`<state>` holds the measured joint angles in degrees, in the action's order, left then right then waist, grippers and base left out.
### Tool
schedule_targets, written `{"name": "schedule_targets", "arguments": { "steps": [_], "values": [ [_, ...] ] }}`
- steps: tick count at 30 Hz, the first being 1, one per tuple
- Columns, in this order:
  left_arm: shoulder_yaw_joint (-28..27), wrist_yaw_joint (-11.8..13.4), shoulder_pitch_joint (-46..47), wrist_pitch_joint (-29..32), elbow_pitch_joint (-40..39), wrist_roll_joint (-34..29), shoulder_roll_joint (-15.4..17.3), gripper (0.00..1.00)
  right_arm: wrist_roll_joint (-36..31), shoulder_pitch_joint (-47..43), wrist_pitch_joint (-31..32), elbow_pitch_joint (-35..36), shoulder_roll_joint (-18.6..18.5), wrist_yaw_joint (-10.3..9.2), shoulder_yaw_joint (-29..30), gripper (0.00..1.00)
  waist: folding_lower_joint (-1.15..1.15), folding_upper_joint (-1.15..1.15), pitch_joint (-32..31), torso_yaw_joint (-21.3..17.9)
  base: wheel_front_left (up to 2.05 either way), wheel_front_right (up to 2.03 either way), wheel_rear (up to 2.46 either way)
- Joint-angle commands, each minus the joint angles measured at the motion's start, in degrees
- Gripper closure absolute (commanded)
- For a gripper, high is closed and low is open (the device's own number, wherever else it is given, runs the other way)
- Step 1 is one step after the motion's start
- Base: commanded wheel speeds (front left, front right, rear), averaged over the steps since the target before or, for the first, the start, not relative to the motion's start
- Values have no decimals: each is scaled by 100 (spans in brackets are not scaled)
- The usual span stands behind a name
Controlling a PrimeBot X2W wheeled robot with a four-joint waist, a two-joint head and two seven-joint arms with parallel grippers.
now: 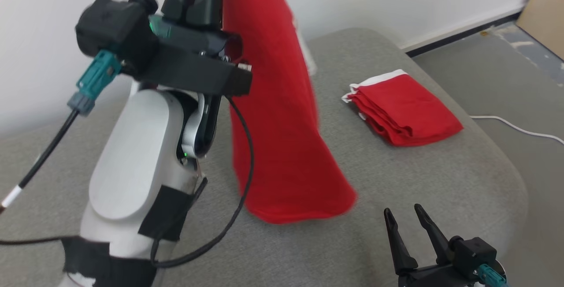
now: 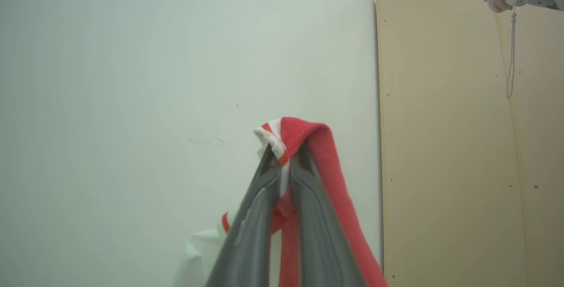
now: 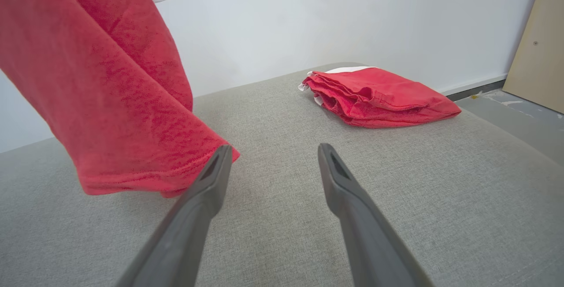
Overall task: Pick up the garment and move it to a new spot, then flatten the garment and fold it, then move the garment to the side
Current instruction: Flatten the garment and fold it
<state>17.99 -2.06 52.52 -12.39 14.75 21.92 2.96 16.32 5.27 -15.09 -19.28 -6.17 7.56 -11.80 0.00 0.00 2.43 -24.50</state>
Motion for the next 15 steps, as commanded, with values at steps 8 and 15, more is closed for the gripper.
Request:
{"name": "schedule_targets", "arguments": {
  "steps": [8, 15],
  "values": [
    [-107, 252, -1722, -195, 115, 491, 122, 100, -51, -50, -6, 118, 9, -14, 92, 0, 0, 0, 230, 1013, 0, 0, 0],
    [-532, 352, -3505, -275, 222, 718, 459, 100, -79, -1, -6, 114, -22, -14, 32, 0, 0, 0, 246, 1552, 0, 0, 0]
  ]
}}
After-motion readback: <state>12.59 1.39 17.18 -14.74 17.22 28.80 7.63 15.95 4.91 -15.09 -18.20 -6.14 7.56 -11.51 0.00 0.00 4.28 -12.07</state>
